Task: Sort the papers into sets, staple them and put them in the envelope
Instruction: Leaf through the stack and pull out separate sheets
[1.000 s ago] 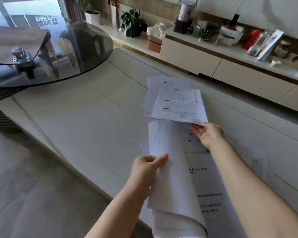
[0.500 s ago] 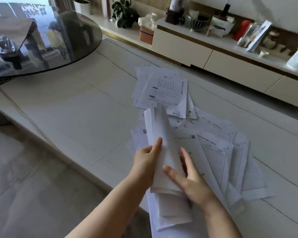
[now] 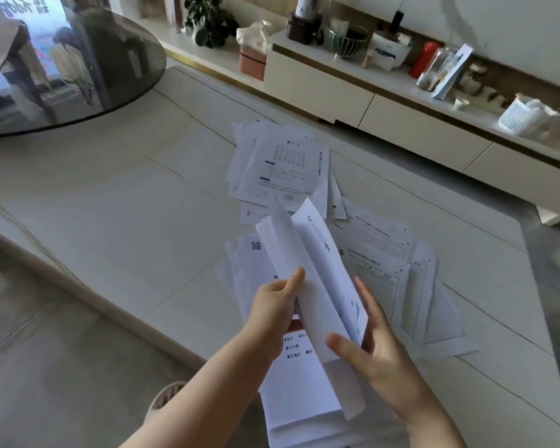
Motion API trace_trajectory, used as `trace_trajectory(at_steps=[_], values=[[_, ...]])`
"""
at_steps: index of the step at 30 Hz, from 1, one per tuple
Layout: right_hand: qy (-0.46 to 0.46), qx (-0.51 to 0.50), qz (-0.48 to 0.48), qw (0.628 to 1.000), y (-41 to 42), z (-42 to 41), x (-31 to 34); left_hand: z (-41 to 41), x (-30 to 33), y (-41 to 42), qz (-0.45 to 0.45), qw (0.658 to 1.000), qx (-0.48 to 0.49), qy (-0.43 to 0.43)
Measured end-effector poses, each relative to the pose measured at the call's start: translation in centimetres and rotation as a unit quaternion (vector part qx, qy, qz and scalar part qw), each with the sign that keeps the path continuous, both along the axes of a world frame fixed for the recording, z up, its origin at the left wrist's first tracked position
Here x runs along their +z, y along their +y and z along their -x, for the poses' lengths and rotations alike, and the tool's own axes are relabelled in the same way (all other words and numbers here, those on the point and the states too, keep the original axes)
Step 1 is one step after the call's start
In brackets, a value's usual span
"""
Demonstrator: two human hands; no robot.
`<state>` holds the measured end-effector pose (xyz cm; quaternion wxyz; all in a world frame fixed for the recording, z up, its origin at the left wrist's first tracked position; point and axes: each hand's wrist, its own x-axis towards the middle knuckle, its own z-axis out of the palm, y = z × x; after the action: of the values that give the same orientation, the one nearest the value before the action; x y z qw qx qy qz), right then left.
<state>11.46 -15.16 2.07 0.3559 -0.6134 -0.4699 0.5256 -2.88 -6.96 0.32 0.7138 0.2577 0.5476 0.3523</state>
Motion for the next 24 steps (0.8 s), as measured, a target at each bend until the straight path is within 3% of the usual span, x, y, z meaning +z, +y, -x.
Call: trace_trajectory(at_steps=[4, 8, 15, 20, 24], values=[[-0.061, -0.277, -0.013, 0.959, 0.3, -1.7, -3.1, 0.7, 0.0, 0.1, -0.011, 1.000, -0.006, 0.027], [-0.014, -0.379, 0.024, 0.925, 0.1, -2.7, -2.7, 1.8, -0.3, 0.4, -0.018, 0.999, -0.003, 0.048], [0.073, -0.420, 0.002, 0.905, -0.3, -2.0, -1.7, 1.9, 0.4, 0.3, -0.017, 0.998, 0.001, 0.058], [0.140, -0.342, 0.038, 0.928, -0.3, -1.5, -1.7, 1.2, 1.3, -0.4, -0.003, 1.000, 0.007, 0.014], [0.152, -0.276, 0.058, 0.947, -0.2, -2.4, -1.2, 1.2, 1.2, -0.5, 0.001, 0.999, -0.015, 0.033]])
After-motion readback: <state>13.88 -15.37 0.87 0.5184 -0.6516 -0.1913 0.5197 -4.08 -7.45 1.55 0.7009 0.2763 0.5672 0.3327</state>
